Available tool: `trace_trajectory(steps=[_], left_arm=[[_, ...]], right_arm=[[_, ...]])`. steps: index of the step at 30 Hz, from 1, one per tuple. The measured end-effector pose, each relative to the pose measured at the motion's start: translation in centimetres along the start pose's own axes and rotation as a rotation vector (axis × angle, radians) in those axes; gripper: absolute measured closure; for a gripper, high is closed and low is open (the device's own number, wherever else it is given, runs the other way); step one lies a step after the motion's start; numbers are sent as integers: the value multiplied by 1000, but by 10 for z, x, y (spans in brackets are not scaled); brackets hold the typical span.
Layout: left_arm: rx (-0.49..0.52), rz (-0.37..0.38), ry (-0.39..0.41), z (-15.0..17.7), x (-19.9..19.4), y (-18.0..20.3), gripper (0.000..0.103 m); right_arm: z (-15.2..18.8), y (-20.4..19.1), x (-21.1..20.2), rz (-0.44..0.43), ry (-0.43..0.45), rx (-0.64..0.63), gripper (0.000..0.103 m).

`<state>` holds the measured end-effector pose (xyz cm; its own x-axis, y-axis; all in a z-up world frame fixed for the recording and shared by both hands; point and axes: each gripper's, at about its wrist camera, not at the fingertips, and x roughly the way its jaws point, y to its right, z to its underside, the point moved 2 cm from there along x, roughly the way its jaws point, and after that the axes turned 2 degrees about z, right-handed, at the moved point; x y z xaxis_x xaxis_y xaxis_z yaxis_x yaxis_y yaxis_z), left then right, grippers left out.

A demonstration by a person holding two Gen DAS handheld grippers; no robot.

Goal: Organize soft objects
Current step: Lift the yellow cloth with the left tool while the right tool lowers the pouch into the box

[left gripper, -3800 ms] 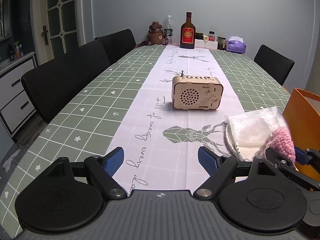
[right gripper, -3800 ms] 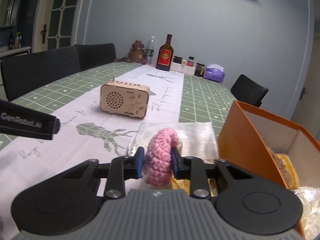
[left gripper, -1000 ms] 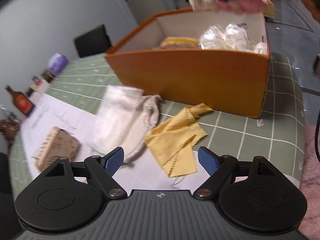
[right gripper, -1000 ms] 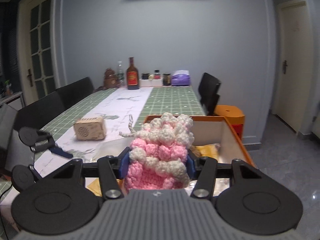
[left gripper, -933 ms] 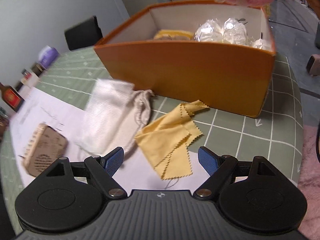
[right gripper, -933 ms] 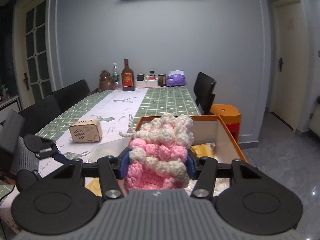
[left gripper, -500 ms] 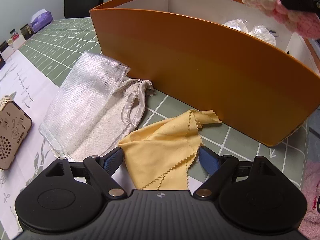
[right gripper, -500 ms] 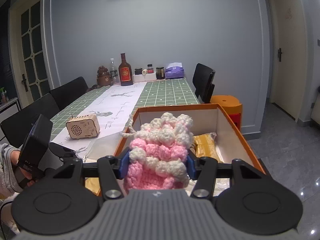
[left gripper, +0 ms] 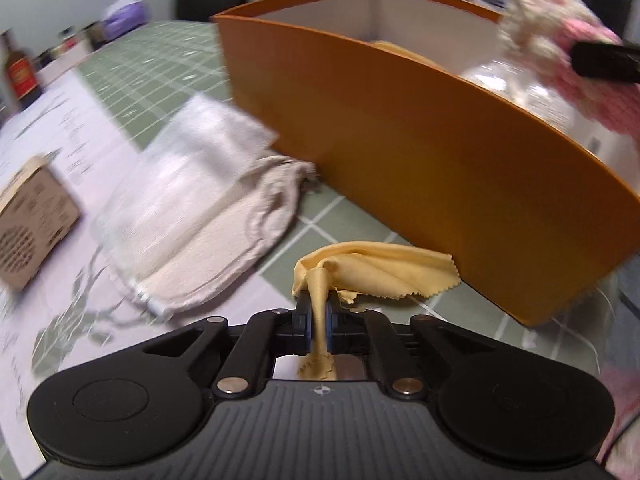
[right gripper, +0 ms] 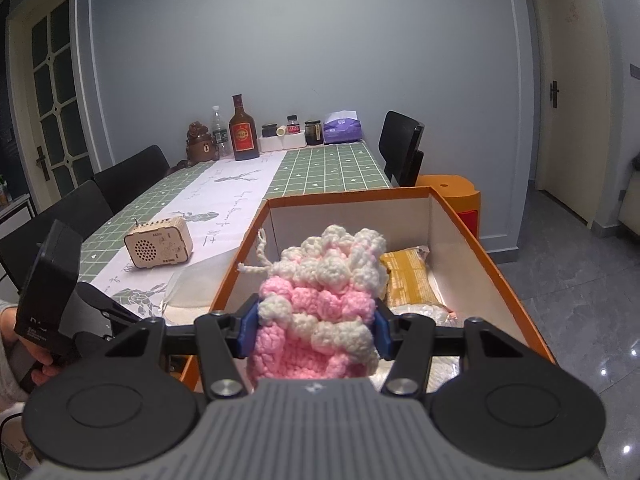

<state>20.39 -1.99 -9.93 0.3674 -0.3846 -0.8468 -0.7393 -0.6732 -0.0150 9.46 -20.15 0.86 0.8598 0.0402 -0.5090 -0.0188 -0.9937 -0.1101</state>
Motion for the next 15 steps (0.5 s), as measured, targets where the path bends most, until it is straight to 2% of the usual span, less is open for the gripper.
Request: trace_trajectory(steps=[2,5,9,13,15], left_arm=[[-51,-36,2,1,-4,2,97],[-50,-93,61,2,-17,5,97],[-119,-144,112,-1,-36,4,97],[-202,-248,234,-3,-65,5,97],[-251,-264,285,-5,-79,6,97]], right_arm=[[0,0,3,19,-14,5,48],[2,0,4,35,-13,10,48],[3,0,4,34,-14,10,48],[5,1,1,36,-7,9,48],[5,1,0,42,1,7,48]])
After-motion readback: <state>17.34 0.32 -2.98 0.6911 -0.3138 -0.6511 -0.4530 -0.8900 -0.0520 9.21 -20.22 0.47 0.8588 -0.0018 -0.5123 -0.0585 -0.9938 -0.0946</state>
